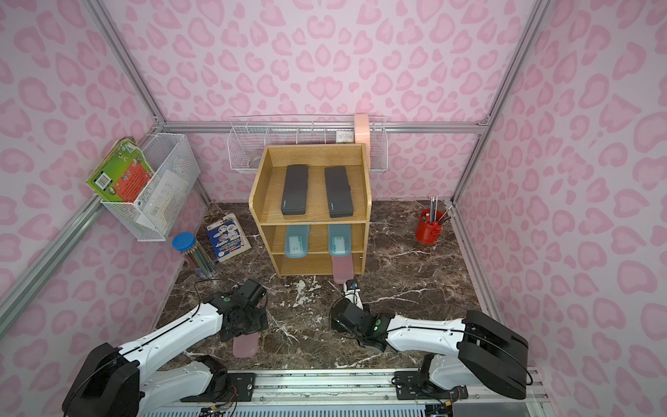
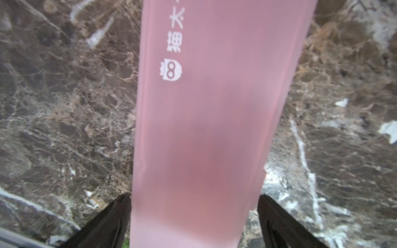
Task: Place the pencil cases on the shelf according to color
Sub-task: Place the pencil case on the shelf, then pick up the pencil case from the center of the board.
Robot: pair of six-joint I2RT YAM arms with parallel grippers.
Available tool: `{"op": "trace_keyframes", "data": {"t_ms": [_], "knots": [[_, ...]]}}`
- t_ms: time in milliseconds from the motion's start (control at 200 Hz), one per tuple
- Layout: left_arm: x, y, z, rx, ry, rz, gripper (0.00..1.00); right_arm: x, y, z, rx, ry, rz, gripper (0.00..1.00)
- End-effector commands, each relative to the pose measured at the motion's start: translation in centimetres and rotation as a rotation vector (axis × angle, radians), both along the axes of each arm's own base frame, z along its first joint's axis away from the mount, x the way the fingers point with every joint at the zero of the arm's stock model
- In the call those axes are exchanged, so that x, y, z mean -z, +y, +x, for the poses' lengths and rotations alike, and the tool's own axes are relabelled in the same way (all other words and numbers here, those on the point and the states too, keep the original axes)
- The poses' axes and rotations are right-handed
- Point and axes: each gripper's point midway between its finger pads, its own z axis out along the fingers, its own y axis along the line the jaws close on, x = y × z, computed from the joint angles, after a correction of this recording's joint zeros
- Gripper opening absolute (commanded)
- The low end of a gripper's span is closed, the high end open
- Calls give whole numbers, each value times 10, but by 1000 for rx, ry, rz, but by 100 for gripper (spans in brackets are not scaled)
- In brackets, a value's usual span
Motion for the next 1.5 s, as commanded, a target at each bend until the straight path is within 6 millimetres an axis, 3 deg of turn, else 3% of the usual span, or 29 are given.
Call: {"op": "trace_keyframes", "data": {"t_ms": [0,115,265,375,465,610,740,855,980,1160,1330,1495], "knots": [[-3,-33,2,44,-10,-80,95,5,-15,-6,64,-1,-42,85],[-5,-70,-1,118,-15,-94,95,9,-19,-12,63,3,-76,86],[-12,-120,-1,206,-51,-68,94,-3,-21,-17,54,-30,-87,88],[-26,-145,4,235,-80,-39,95,-18,-18,-23,17,-61,-60,91],[-38,-150,9,245,-96,-28,98,-28,-12,-30,-58,-73,-25,95],[-62,-131,11,213,-163,-9,98,-38,-4,-42,-147,-68,24,99],[-81,-101,4,196,-237,-15,98,-45,7,-54,-201,-88,50,99],[-94,-68,0,213,-317,20,98,-47,36,-64,-280,-79,79,100],[-105,-39,1,257,-419,46,98,-30,72,-66,-332,-48,2,100],[-118,18,-9,142,-510,46,98,-4,135,-64,-373,14,-95,99],[-115,35,-18,80,-587,-45,98,10,171,-65,-416,59,-89,100],[-109,35,-17,86,-556,-6,98,21,167,-64,-416,82,-109,100]]}}
